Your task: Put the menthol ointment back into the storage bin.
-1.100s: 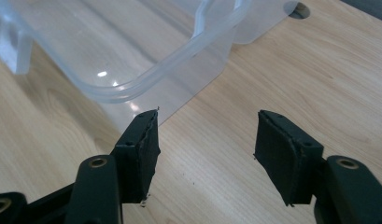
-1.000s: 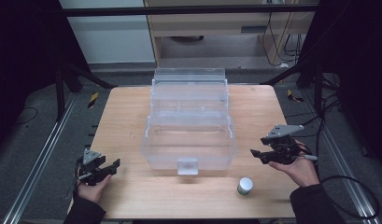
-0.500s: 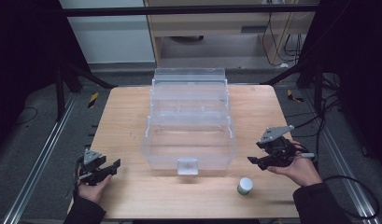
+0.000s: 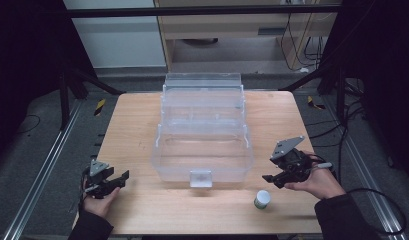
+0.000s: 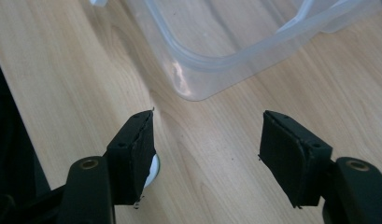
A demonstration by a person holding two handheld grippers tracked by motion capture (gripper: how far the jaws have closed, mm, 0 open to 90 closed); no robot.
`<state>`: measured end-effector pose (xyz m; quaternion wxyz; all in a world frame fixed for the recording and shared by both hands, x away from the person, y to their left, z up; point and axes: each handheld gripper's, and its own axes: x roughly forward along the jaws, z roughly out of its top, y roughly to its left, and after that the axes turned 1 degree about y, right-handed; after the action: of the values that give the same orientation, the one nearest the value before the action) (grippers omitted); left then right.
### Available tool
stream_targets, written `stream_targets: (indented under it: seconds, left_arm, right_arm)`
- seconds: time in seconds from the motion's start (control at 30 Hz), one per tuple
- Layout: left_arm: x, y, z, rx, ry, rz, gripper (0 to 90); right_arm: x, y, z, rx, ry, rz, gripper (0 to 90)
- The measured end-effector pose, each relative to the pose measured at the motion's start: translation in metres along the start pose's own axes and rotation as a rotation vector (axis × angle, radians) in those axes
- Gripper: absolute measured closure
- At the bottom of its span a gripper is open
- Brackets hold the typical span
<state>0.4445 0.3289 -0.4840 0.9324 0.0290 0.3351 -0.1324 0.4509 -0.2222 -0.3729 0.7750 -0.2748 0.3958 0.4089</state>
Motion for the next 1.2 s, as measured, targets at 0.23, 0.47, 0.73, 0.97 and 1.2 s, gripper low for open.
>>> stream_targets:
  seconds: [0.23,0.47,0.73,0.97,1.2]
  left_arm:
    - [0.000,0.000,0.000,-0.003,-0.003,-0.001,35.4]
    - [0.000,0.000,0.000,-0.001,0.000,-0.004,35.4]
    - [0.000,0.000,0.000,0.001,0.001,-0.005,35.4]
    - [0.000,0.000,0.000,0.002,0.001,-0.005,35.4]
    - [0.000,0.000,0.000,0.003,0.001,-0.005,35.4]
  right_arm:
    - [0.005,0.007,0.002,-0.057,0.056,0.039,35.5]
    - [0.011,0.013,0.004,-0.112,0.099,0.080,35.6]
    - [0.021,0.019,0.005,-0.166,0.159,0.121,35.8]
    - [0.027,0.025,0.003,-0.220,0.212,0.158,36.7]
    - [0.034,0.029,0.000,-0.255,0.242,0.174,36.3]
